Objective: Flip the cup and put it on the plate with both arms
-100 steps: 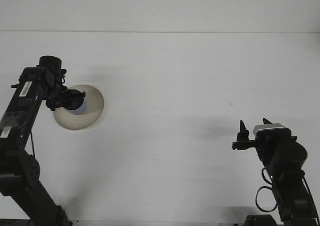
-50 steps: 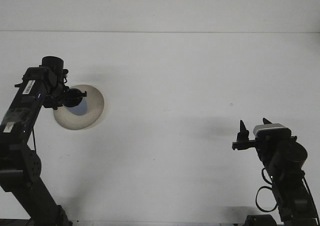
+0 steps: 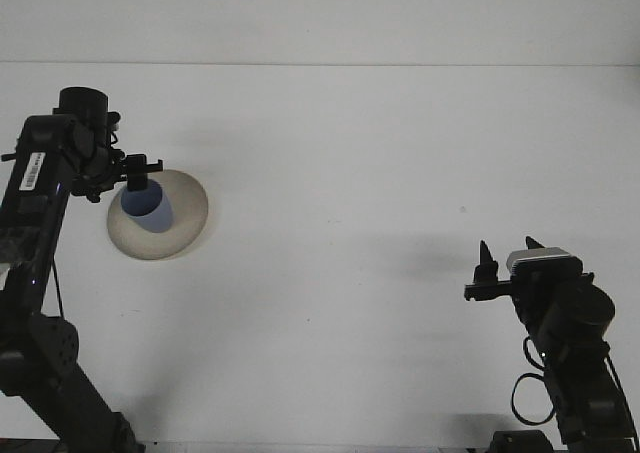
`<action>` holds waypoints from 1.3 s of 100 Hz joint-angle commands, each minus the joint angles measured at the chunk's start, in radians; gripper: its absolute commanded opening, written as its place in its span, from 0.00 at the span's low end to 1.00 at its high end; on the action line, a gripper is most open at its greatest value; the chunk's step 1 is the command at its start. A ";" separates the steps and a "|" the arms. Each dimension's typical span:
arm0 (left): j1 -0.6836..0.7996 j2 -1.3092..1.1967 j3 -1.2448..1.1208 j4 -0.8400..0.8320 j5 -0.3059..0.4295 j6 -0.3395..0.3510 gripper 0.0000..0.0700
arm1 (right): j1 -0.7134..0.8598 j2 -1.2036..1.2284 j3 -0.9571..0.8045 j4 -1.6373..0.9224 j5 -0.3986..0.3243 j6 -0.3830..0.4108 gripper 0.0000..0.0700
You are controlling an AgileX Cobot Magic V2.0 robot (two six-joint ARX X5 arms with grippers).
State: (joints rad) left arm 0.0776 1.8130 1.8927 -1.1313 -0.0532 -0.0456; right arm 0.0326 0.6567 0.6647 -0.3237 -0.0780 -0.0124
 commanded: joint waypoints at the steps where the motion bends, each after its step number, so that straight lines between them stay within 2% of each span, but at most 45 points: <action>1: 0.000 -0.030 0.025 -0.024 0.002 -0.017 0.45 | 0.003 0.003 0.003 0.010 0.000 -0.010 0.70; 28: -0.028 -0.188 0.023 -0.053 0.002 -0.046 0.45 | 0.003 0.003 0.003 0.010 0.000 -0.010 0.70; 51: -0.100 -0.371 -0.095 0.010 0.002 -0.049 0.45 | 0.003 0.003 0.003 0.010 0.000 -0.010 0.70; 81: -0.144 -0.715 -0.498 0.258 0.001 -0.071 0.45 | 0.003 0.003 0.003 0.010 0.000 -0.010 0.70; 108: -0.144 -1.070 -0.932 0.583 0.001 -0.081 0.44 | 0.003 0.003 0.003 0.010 0.000 -0.010 0.70; 130: -0.144 -1.286 -1.189 0.734 0.001 -0.085 0.44 | 0.003 0.003 0.003 0.010 0.000 -0.010 0.70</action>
State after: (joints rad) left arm -0.0639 0.5571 0.7380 -0.4480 -0.0528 -0.1242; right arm 0.0326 0.6567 0.6647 -0.3241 -0.0780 -0.0124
